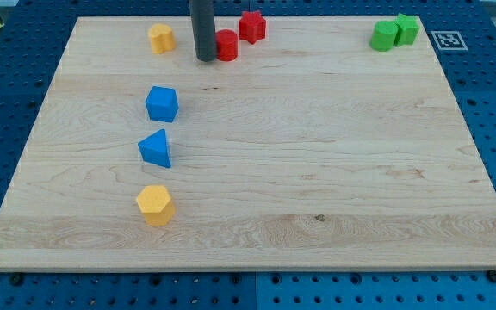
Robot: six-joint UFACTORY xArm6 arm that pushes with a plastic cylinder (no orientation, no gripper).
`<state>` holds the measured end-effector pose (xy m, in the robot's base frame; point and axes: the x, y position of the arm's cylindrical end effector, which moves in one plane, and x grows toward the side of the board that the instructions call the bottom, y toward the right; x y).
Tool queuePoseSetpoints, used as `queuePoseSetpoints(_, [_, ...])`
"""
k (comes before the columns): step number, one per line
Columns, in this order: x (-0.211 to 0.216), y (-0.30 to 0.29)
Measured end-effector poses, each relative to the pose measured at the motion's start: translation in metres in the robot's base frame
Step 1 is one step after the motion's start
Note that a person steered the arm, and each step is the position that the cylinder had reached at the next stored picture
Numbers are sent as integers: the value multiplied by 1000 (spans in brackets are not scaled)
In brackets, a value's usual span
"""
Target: Move the red circle bottom of the red star
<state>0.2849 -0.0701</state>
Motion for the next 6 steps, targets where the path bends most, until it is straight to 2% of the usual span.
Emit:
queuePoseSetpoints(2, [-10,18])
queuePoseSetpoints(6, [-2,47])
